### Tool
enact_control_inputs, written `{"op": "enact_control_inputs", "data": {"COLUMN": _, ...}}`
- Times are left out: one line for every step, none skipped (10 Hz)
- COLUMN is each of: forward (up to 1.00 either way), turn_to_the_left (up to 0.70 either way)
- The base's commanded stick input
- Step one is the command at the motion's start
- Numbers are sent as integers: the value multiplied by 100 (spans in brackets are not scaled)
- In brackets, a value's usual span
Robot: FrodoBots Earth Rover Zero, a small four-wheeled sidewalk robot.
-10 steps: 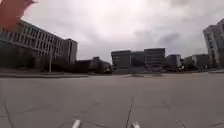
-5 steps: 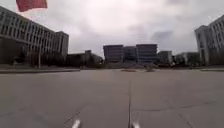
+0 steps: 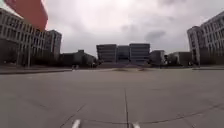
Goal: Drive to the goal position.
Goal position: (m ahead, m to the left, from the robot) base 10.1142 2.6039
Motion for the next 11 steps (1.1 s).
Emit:
{"op": "enact_control_inputs", "data": {"forward": 85, "turn_to_the_left": 25}}
{"op": "enact_control_inputs", "data": {"forward": 85, "turn_to_the_left": 2}}
{"op": "enact_control_inputs", "data": {"forward": 85, "turn_to_the_left": 0}}
{"op": "enact_control_inputs", "data": {"forward": 85, "turn_to_the_left": 0}}
{"op": "enact_control_inputs", "data": {"forward": 85, "turn_to_the_left": 0}}
{"op": "enact_control_inputs", "data": {"forward": 85, "turn_to_the_left": 0}}
{"op": "enact_control_inputs", "data": {"forward": 85, "turn_to_the_left": 0}}
{"op": "enact_control_inputs", "data": {"forward": 85, "turn_to_the_left": 0}}
{"op": "enact_control_inputs", "data": {"forward": 85, "turn_to_the_left": 0}}
{"op": "enact_control_inputs", "data": {"forward": 85, "turn_to_the_left": 0}}
{"op": "enact_control_inputs", "data": {"forward": 85, "turn_to_the_left": 0}}
